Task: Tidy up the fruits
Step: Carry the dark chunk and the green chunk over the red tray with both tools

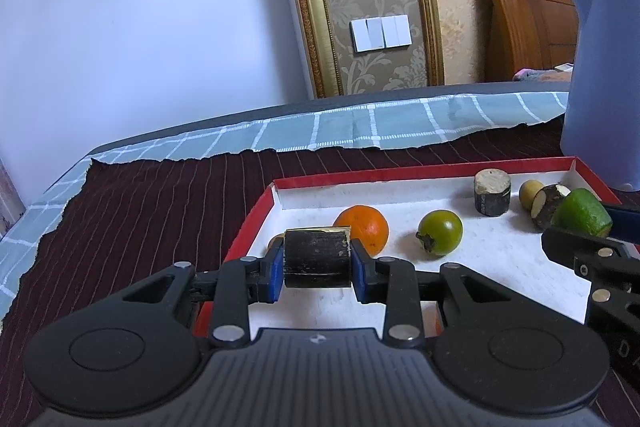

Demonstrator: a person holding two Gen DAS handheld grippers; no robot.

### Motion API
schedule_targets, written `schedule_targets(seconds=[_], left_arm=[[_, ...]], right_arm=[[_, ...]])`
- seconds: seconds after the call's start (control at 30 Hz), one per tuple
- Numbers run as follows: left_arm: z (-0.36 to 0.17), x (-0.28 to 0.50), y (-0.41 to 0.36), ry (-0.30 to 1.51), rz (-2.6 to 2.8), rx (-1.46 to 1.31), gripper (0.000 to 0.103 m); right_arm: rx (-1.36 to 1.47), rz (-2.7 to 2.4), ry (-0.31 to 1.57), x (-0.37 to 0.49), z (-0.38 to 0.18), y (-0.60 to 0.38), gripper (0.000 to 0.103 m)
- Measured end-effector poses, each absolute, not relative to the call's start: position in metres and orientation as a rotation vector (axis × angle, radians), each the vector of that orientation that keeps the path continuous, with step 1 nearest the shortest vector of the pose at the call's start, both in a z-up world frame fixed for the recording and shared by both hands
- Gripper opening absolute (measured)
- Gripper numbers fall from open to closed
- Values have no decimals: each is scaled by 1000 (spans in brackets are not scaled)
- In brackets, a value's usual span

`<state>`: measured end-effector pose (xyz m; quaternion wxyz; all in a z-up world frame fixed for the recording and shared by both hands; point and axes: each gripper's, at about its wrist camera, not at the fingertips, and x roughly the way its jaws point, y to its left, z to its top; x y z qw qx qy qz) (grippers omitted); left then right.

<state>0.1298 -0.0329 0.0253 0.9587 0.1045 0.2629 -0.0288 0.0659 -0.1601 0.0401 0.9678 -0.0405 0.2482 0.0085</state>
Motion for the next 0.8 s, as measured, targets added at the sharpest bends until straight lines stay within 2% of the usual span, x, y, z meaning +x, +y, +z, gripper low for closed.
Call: schedule_targets(seconds=[0.8], left_arm=[[25, 164, -40, 543, -37, 205, 32]], right_arm=[[-91, -5, 522, 110, 41, -162, 29]])
